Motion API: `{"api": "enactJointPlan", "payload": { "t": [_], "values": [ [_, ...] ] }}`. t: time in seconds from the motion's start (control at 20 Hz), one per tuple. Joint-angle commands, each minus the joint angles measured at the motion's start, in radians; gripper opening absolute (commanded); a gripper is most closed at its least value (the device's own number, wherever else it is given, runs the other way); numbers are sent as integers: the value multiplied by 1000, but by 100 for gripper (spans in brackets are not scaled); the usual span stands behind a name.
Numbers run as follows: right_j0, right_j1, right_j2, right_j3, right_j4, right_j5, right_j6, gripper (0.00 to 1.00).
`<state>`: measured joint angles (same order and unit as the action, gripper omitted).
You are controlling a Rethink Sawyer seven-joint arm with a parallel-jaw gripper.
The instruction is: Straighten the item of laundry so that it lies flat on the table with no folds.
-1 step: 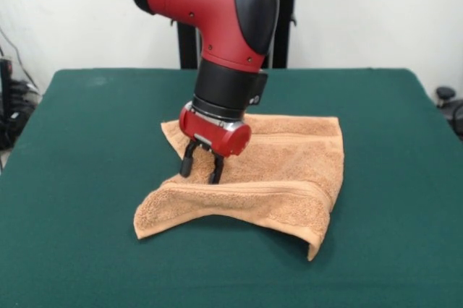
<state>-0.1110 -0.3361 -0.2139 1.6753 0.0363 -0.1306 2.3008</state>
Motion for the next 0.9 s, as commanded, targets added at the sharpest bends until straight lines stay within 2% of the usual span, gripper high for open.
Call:
{"api": "enactJointPlan", "payload": {
  "t": [0.05,0.9],
  "values": [
    [42,151,270,196,48,49,229,100],
    [51,152,317,240,194,-7,286,100]
  ]
}}
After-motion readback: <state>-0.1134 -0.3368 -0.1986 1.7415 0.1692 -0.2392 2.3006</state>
